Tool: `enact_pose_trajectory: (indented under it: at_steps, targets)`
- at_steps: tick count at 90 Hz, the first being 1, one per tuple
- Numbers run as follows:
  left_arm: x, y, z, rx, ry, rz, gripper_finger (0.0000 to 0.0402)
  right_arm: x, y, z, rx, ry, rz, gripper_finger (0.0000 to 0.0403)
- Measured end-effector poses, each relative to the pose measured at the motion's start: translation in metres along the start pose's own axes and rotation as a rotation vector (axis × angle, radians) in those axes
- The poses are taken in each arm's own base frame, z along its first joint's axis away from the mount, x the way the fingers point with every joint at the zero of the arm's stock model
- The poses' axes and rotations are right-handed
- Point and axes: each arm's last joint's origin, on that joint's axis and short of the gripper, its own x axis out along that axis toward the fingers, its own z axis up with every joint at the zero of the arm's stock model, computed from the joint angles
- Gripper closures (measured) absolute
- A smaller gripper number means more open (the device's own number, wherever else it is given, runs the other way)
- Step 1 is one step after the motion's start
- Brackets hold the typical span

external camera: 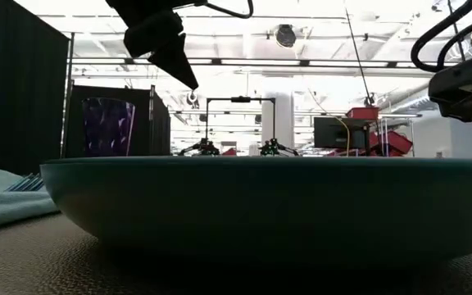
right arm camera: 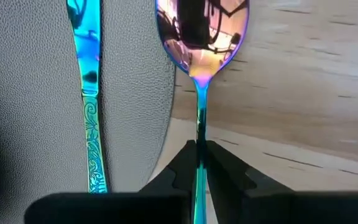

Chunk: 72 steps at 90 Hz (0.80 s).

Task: Set table place
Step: Move the iridescent spoon to the bottom right of the table

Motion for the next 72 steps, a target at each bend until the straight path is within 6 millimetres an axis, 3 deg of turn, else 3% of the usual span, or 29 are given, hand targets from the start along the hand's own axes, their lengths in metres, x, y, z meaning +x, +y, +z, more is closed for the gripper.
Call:
enact_pose_trajectory:
  at_steps: [72]
  targets:
    - [0.0000, 0.0000, 0.0000, 0.000, 0.000, 0.000, 0.0402, 0.0000, 0.0010, -0.0004, -0.015, 0.004, 0.010, 0.0382]
